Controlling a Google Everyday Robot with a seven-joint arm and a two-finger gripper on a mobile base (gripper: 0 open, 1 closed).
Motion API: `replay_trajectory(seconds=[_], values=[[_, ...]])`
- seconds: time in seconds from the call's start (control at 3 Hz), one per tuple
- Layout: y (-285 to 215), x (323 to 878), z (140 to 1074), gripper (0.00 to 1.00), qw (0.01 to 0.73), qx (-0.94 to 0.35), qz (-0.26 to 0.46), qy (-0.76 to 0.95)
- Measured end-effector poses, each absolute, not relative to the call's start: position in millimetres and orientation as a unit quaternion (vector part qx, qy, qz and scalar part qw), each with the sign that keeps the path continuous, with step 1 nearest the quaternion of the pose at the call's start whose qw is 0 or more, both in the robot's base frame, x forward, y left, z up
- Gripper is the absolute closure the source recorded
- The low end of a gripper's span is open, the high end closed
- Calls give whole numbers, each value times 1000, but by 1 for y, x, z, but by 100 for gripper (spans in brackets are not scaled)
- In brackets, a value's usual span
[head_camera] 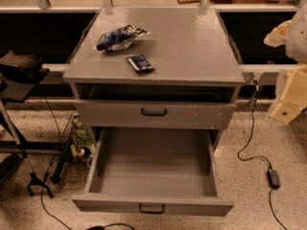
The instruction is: Place blue chip bag into middle drawer
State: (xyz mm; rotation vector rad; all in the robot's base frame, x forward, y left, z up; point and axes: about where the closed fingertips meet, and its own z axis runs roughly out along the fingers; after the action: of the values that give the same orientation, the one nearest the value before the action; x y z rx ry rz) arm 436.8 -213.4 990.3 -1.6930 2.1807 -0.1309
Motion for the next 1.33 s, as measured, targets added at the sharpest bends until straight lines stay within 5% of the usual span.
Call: replay_trajectory(seconds=[1.33], values=[[-43, 547, 1107, 0, 349, -640, -17, 685]])
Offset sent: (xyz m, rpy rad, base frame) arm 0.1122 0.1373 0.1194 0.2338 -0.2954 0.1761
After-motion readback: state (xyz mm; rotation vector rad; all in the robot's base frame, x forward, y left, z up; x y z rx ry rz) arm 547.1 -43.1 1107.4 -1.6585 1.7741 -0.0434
